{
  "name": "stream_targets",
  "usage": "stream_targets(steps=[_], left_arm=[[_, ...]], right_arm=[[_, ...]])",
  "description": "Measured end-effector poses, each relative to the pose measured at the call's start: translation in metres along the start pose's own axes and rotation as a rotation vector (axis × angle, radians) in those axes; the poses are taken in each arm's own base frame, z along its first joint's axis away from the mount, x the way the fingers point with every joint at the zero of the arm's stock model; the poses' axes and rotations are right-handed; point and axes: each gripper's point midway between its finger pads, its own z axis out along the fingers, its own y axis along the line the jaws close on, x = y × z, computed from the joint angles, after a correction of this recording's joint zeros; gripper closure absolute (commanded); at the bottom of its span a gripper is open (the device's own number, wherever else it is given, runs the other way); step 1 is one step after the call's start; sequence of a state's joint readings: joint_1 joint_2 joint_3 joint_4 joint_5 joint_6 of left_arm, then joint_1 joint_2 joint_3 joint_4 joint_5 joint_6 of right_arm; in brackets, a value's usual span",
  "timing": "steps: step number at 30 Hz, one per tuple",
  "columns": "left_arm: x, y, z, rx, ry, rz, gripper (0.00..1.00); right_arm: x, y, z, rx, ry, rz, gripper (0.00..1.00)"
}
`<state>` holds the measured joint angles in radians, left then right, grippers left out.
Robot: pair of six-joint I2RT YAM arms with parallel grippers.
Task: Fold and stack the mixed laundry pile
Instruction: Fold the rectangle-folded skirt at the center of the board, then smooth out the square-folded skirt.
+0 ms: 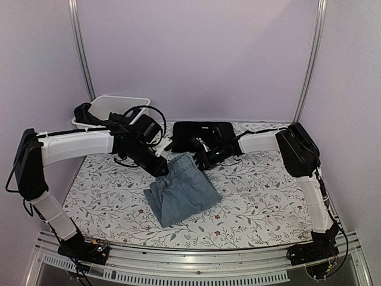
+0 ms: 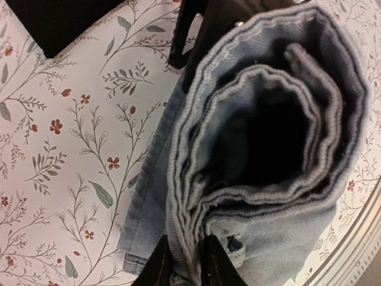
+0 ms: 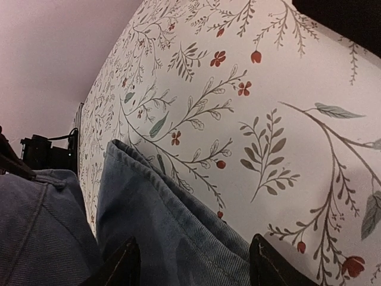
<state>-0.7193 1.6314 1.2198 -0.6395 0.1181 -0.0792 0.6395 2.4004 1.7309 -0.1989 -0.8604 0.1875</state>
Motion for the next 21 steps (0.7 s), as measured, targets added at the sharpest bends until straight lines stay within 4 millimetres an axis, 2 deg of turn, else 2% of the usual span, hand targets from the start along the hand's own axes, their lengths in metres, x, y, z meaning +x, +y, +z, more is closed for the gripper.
stream_targets(steps=[3,5,6,9,12,14,16,21], left_arm=[[0.001,0.013,0.011,-0.046,0.025,-0.009,0.54],[0.0,0.021,0.011,-0.074,0.022,-0.027,0.29],[-0.002,0.026,0.009,-0.093,0.01,-0.043,0.25],[-0.007,0.039,-0.012,-0.133,-0.065,-0.104,0.24],[-0.002,0.042,-0.049,-0.116,-0.183,-0.194,0.27],[0.003,0.035,-0.067,-0.071,-0.259,-0.241,0.28],[0.011,0.026,-0.072,-0.013,-0.297,-0.277,0.3],[0.053,0.005,-0.04,0.111,-0.23,-0.398,0.31]], right_arm=[[-0.007,0.001,-0.028,0.039,-0.036,0.03,0.33],[-0.015,0.003,-0.051,0.068,-0.074,0.037,0.32],[-0.017,0.005,-0.064,0.08,-0.094,0.043,0.32],[-0.014,0.015,-0.105,0.108,-0.153,0.049,0.33],[0.002,0.025,-0.131,0.113,-0.181,0.061,0.34],[0.018,0.034,-0.132,0.089,-0.174,0.072,0.34],[0.037,0.044,-0.124,0.056,-0.142,0.092,0.33],[0.07,0.075,-0.087,-0.004,-0.03,0.086,0.33]])
